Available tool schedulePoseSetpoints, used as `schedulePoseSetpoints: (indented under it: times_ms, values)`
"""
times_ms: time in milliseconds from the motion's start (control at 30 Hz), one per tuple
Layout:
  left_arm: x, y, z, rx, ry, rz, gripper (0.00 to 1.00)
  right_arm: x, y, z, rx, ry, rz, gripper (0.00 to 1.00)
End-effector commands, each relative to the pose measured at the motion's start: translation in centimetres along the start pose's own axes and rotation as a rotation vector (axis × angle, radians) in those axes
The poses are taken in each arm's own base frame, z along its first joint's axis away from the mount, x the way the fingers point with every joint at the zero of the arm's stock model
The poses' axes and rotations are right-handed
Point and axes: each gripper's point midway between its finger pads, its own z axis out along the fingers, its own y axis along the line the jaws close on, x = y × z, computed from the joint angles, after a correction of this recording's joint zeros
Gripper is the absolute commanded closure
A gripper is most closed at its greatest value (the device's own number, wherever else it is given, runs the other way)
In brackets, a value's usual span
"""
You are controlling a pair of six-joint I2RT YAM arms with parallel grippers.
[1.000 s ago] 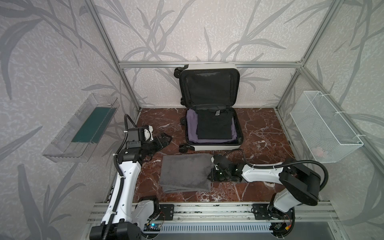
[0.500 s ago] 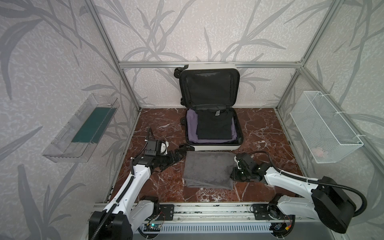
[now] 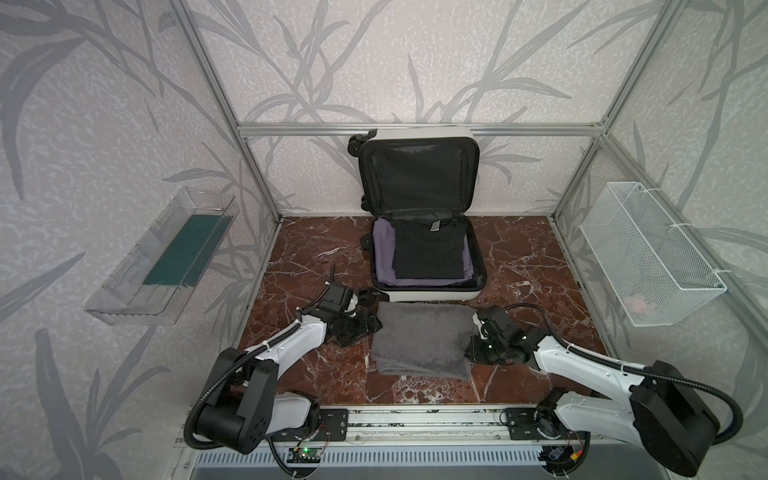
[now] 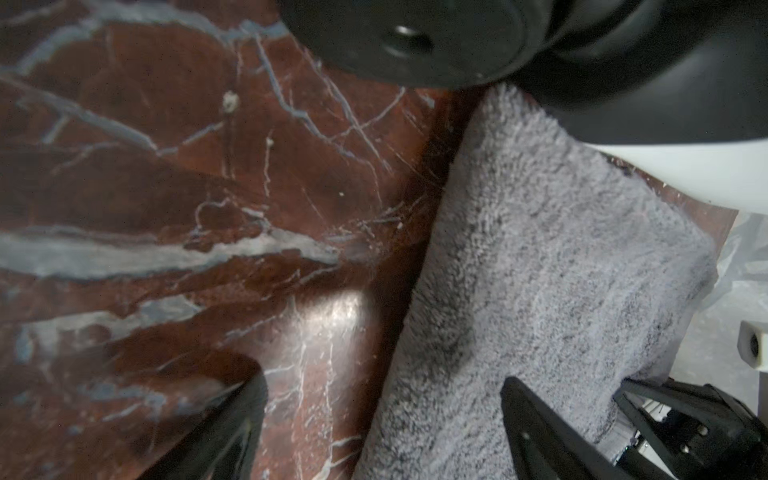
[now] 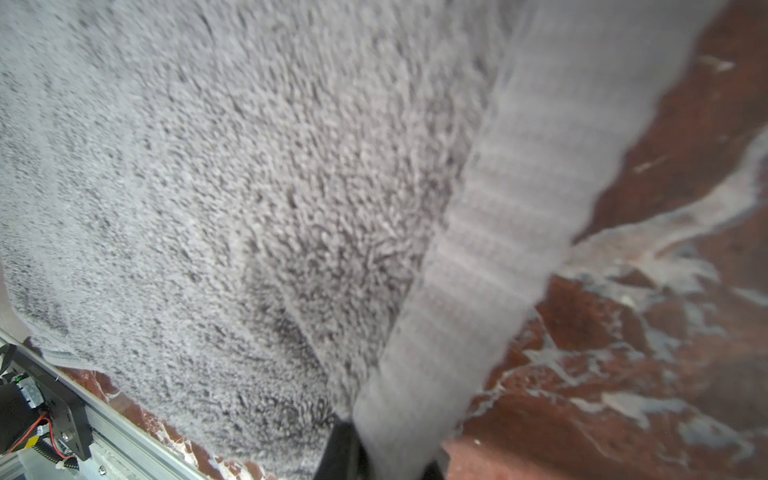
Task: Pack the luggage
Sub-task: 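Grasp opposite edges of the grey towel with both grippers, then lift the towel with both grippers and lower it into the suitcase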
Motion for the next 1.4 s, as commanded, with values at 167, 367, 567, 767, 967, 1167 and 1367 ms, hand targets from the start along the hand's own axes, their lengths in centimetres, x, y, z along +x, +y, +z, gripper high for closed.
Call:
schedulePoseSetpoints:
  times_ms: [167,367,567,767,967,1167,1367]
  values:
    - [-0.6,-2.1,1.9,0.055,-0.012,0.051,0.19,1.8,-2.4,0.0,0.073,0.062,0.015,1.00]
    - [0.0,-3.6,2.5,0.092,0.006,0.089,0.30,1.7,-1.9,0.2,0.055,0.069,0.015,1.00]
    - [0.9,-5.1,2.5,0.165,0.014,0.116,0.67,1.7,-1.3,-0.3,0.031,0.069,0.003,1.00]
    - [2.0,-6.3,1.0,0.215,0.005,0.134,1.00,1.9,-0.7,-2.2,-0.002,0.048,-0.023,1.00]
    - [2.6,-9.2,-4.8,0.280,-0.080,0.164,1.00,1.8,0.9,-6.2,-0.082,-0.018,-0.062,1.00]
    - [1.8,-13.0,-12.4,0.374,-0.213,0.194,1.00,0.7,3.8,-12.3,-0.190,-0.136,-0.088,1.00]
    - [-1.0,-16.2,-17.6,0.383,-0.349,0.245,1.00,-2.3,7.2,-17.4,-0.240,-0.250,-0.141,1.00]
